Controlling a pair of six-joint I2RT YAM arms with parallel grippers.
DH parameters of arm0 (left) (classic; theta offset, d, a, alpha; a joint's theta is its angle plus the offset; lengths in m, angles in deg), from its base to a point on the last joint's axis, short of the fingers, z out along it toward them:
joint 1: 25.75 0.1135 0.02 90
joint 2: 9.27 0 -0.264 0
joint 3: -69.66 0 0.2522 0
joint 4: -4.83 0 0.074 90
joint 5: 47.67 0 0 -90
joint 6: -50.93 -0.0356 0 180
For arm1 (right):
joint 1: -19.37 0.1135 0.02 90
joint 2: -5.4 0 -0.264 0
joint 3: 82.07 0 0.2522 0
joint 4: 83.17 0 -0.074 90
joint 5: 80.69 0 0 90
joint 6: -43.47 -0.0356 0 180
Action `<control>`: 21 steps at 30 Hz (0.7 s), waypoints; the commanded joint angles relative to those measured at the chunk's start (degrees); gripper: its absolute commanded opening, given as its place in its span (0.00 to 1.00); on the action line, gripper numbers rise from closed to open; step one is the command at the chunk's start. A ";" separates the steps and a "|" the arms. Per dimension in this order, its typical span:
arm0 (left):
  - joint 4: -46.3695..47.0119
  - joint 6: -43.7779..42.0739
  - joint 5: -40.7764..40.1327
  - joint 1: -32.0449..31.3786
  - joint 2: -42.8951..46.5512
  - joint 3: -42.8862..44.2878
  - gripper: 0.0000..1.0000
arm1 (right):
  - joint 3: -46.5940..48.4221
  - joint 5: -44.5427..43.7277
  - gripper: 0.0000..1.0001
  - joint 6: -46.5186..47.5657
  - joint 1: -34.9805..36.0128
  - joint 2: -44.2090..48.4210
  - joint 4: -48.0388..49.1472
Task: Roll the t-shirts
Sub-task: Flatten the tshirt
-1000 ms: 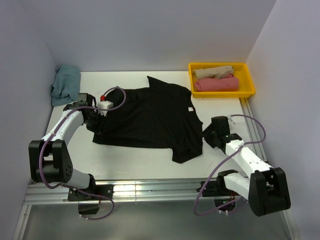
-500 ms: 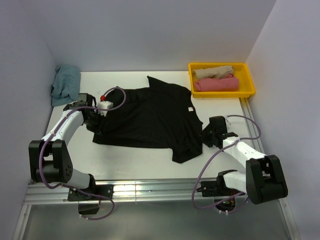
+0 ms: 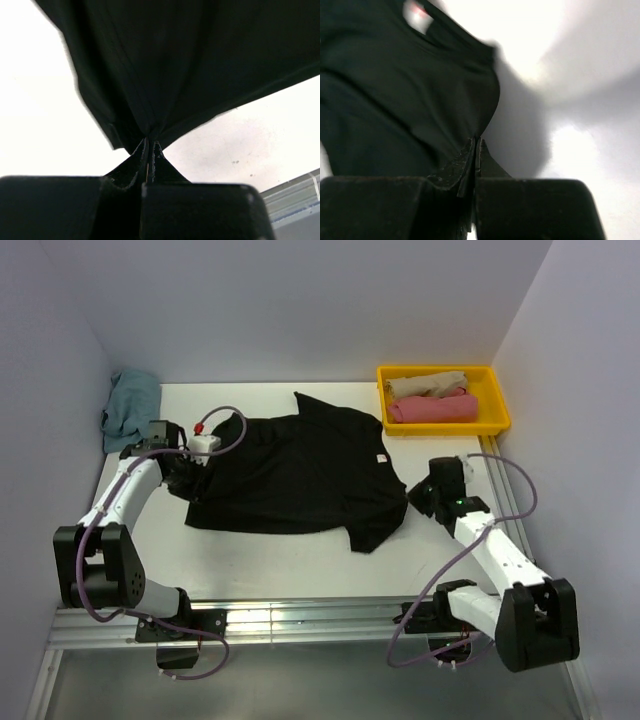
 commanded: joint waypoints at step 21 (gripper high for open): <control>3.64 7.93 10.40 8.10 15.17 28.71 0.00 | 33.81 4.50 0.00 16.17 -7.33 9.97 -7.97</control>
